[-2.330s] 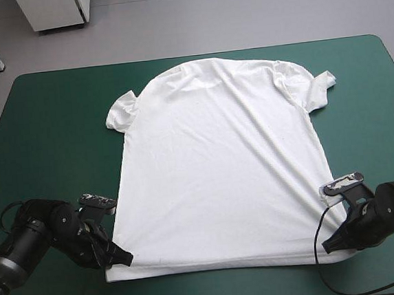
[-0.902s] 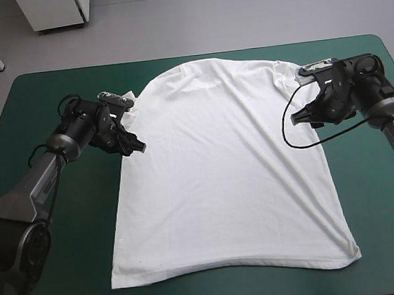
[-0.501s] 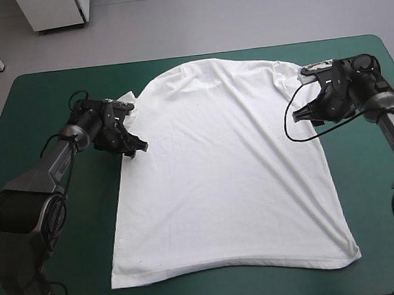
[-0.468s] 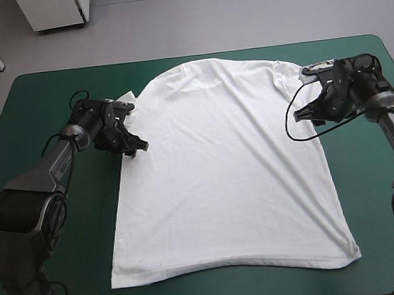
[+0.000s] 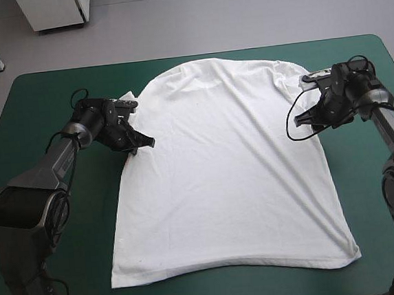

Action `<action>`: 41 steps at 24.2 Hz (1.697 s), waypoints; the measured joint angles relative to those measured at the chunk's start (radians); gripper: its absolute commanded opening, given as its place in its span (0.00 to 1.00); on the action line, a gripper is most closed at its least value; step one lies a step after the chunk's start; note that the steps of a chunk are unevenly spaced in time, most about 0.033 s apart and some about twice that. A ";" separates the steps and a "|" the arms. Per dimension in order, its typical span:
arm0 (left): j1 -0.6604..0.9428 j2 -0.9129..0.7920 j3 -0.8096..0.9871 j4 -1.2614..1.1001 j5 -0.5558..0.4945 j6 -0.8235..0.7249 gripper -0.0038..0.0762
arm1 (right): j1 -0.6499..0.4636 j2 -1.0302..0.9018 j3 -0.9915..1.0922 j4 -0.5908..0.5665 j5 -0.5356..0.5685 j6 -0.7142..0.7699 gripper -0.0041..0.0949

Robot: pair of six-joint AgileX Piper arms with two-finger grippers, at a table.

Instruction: Fold the cloth

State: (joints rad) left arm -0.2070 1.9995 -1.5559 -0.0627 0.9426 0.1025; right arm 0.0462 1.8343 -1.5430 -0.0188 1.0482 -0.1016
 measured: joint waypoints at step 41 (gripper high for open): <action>-0.002 -0.108 -0.110 0.017 0.104 0.044 0.04 | 0.003 0.169 -0.260 0.202 0.139 -0.083 0.03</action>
State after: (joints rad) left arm -0.2090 1.8912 -1.6658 -0.0458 1.0463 0.1466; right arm 0.0489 2.0032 -1.8031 0.1830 1.1868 -0.1842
